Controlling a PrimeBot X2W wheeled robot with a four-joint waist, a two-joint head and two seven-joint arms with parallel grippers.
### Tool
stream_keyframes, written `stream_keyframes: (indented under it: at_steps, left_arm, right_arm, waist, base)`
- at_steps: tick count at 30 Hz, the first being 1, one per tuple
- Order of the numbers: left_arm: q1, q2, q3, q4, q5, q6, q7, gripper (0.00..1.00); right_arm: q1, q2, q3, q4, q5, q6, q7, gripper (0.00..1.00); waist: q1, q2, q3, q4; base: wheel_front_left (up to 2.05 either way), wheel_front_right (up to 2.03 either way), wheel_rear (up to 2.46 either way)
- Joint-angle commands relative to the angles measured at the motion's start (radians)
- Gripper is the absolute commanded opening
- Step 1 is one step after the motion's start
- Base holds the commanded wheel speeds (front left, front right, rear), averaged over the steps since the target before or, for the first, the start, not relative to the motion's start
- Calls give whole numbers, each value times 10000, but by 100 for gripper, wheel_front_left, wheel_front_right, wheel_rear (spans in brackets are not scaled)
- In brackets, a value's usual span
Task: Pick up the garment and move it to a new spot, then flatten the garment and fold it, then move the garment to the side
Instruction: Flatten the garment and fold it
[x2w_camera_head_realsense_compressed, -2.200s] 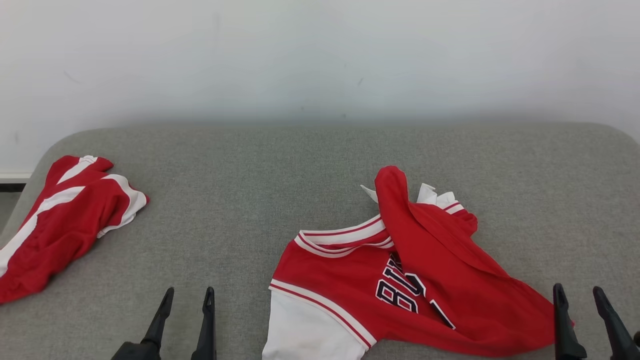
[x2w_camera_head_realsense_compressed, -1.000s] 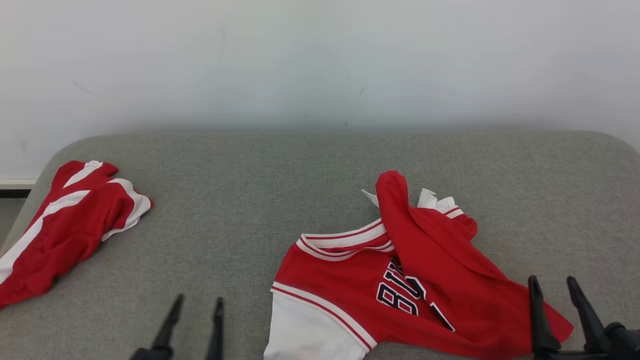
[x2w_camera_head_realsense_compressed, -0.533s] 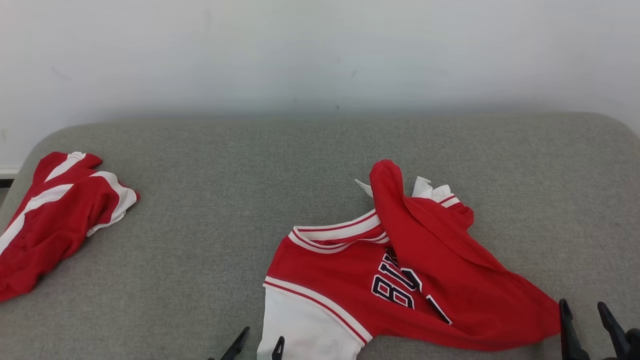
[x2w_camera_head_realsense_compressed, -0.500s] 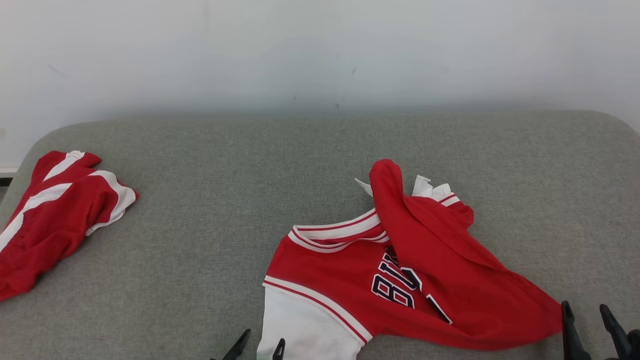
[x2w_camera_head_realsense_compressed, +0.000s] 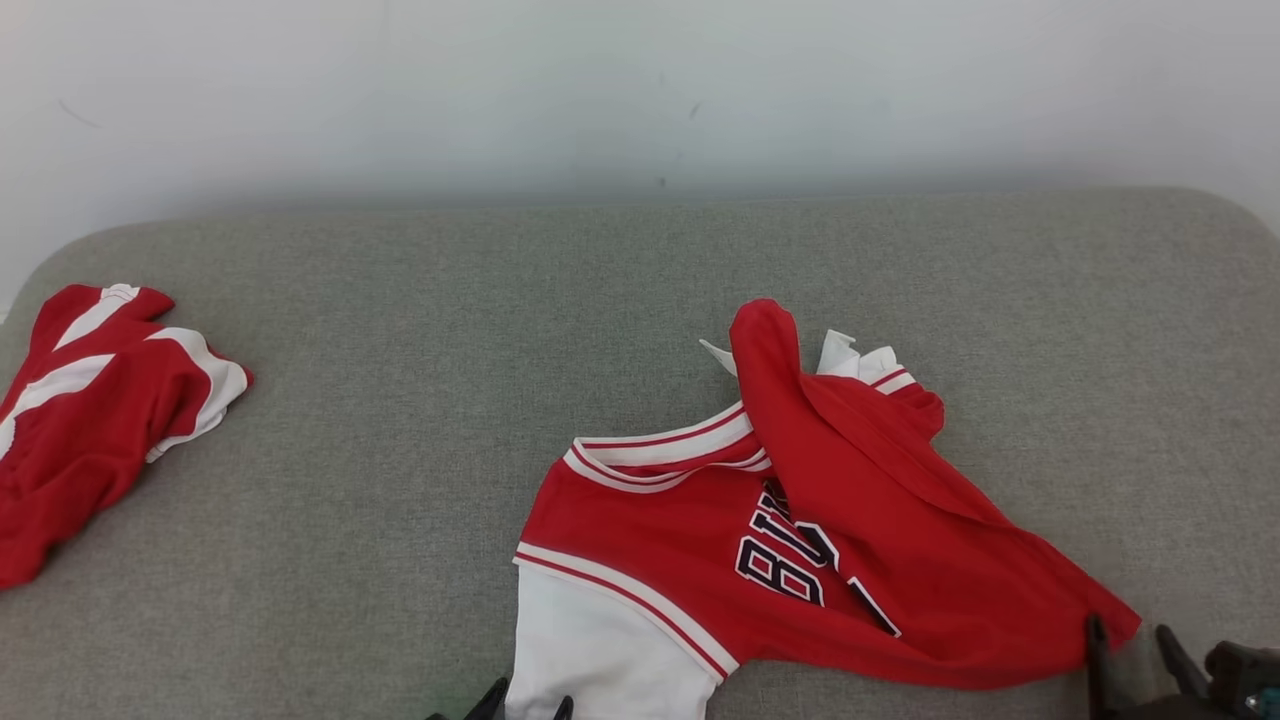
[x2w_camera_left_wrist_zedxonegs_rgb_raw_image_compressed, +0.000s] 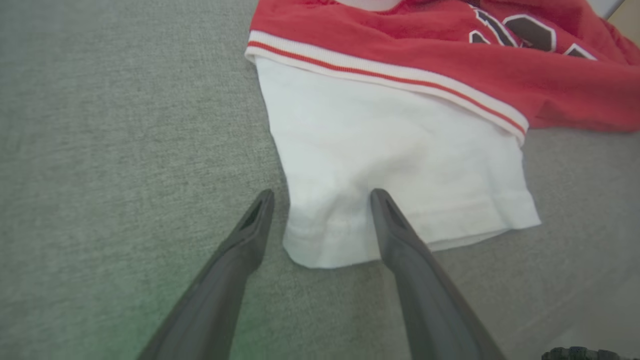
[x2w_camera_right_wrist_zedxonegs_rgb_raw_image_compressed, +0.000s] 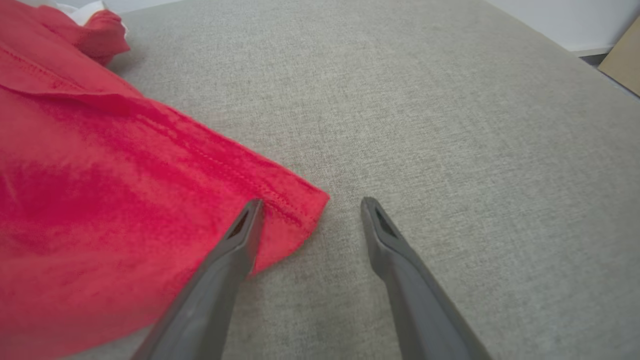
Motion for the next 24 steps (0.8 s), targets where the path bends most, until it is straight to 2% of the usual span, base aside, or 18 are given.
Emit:
stream_keyframes:
  at_steps: [1, 5, 6, 7, 8, 10, 15, 19, 20, 24]
  left_arm:
    - [-146, -8, -92, 191, -61, 14, -32, 100]
    - [-279, -103, -325, 627, -318, 14, -24, 100]
    - [-322, -134, -419, 730, -380, 14, -23, 100]
    - [-348, -178, -523, 827, -489, 12, -21, 100]
    - [-378, -219, -617, 877, -605, 11, -21, 56]
    - [-452, -279, -737, 884, -792, 11, -21, 0]
    - [-354, -265, -595, 81, -1433, 14, -30, 0]
    - [-210, -17, -205, -958, -1846, 14, -32, 0]
    - [-210, -17, -205, -958, -1846, 14, -32, 0]
    - [-675, 323, 274, -2022, -2095, 12, -32, 0]
  right_arm:
    - [-206, 39, 174, 290, 144, -27, -58, 100]
    - [-537, 127, 497, 850, 393, -27, -107, 100]
    - [-605, 139, 597, 930, 475, -27, -121, 43]
    - [-655, 132, 681, 996, 562, -27, -118, 0]
    - [-678, 134, 745, 1037, 658, -27, -120, 0]
    - [-661, 128, 833, 995, 906, -27, -130, 0]
    - [-156, 258, 1262, 117, 1682, -27, -126, 0]
    - [205, 112, 2103, -1148, 2032, -27, -124, 0]
    - [205, 112, 2103, -1148, 2032, -27, -124, 0]
    - [-62, -194, 2853, -2465, 2210, -27, 29, 0]
  waist:
    - [-1, -1, 20, 28]
    - [-1, -1, 15, 79]
    - [-1, -1, 13, 96]
    - [-1, -1, 4, 111]
    - [-1, -1, -10, 128]
    - [-1, -1, -50, 152]
    - [-1, -1, -109, 178]
    - [-1, -1, -75, 53]
    - [-1, -1, -75, 53]
    - [-1, -1, 20, -139]
  base:
    - [0, 0, 0]
    - [0, 0, 0]
    - [0, 0, 0]
    - [0, 0, 0]
    - [0, 0, 0]
    - [0, 0, 0]
    - [0, 0, 0]
    - [0, 0, 0]
    - [0, 0, 0]
    - [0, 0, 0]
